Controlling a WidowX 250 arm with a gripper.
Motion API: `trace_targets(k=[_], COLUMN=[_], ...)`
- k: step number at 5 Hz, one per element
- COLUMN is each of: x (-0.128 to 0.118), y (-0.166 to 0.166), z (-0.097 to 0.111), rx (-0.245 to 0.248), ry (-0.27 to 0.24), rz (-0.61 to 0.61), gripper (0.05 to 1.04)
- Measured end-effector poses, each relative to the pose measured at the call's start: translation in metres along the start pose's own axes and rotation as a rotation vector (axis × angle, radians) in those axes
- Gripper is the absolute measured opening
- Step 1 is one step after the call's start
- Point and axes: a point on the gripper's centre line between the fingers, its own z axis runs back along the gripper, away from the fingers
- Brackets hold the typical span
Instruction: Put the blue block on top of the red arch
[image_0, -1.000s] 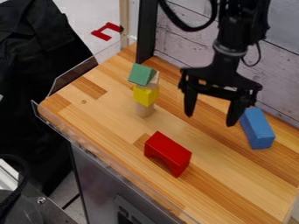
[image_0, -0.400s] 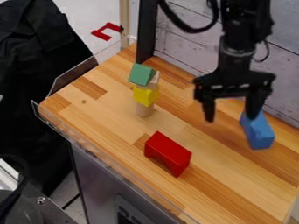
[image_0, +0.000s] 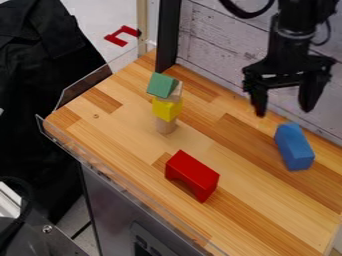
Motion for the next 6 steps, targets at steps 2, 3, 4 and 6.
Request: trace_targets(k=[2,3,4,6], x=[-0.003,-0.008,-0.010,-0.014], y=[-0.011,-0.015,-0.019,-0.019], z=[-0.014,-0.024,-0.037,-0.052], rx=[0.001,0.017,0.037,0.069], ry=[0.036,0.057,0.074,0.104], rz=[0.003,-0.014,-0.050,-0.069], gripper=[0.999,0.999,0.999,0.999])
